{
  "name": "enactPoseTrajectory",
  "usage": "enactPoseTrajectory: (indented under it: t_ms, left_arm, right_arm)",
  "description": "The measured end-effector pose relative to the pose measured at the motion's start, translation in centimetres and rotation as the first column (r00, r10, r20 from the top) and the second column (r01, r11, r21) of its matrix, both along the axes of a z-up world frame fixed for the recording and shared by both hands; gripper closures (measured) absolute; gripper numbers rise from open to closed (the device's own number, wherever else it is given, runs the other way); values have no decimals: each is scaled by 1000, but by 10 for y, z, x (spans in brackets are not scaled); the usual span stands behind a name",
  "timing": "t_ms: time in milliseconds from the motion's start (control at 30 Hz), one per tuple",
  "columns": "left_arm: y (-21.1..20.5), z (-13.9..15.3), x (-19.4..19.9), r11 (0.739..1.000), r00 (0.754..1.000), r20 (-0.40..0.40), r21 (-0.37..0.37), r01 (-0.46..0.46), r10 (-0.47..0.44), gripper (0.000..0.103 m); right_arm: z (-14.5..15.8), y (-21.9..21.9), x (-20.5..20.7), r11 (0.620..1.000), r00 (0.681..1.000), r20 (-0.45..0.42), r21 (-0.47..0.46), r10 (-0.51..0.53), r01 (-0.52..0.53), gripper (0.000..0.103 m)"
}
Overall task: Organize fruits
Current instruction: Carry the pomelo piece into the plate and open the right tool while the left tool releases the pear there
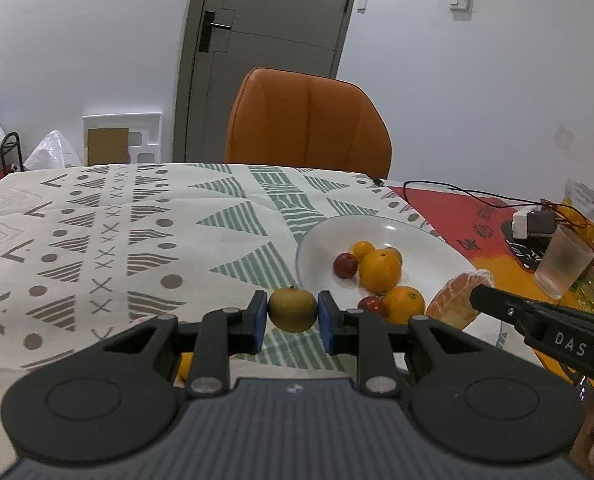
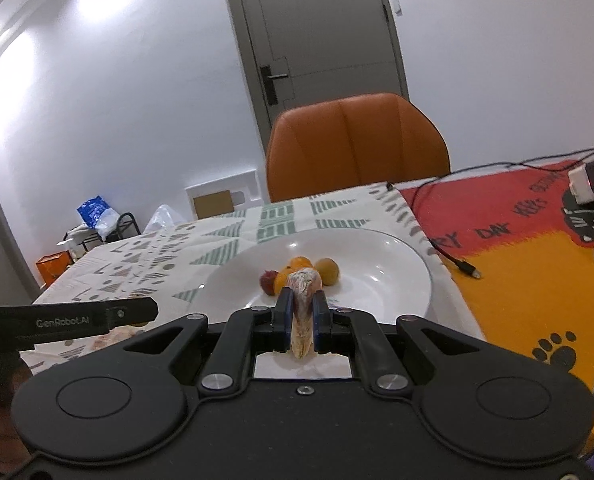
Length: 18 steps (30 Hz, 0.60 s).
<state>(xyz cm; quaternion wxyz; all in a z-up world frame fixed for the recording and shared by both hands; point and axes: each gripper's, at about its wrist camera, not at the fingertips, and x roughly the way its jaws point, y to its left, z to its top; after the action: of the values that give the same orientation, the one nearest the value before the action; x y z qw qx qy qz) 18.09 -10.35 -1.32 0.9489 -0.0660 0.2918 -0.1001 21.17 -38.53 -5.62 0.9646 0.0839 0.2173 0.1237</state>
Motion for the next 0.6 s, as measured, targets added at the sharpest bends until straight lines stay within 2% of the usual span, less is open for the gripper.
enactPoseTrajectory:
  t_ms: [167, 233, 267, 600]
  left_arm:
    - [-8, -2, 8, 1000, 1000, 2, 10, 12, -12, 77]
    - [-10, -3, 11, 1000, 1000, 0, 6, 14, -14, 77]
    - [-11, -3, 12, 1000, 1000, -2, 6, 15, -15, 77]
    - [-23, -7, 20, 999, 999, -12, 2, 47, -47, 77]
  right_arm:
    - [-6, -6, 12, 1000, 999, -24, -16, -27, 26, 94]
    - [-9, -7, 16, 997, 998, -22, -43, -63, 62, 77]
    - [-11, -6, 17, 994, 996, -23, -69, -83, 81, 74]
    - [-15, -12, 15, 997, 997, -40, -41, -66, 65, 73]
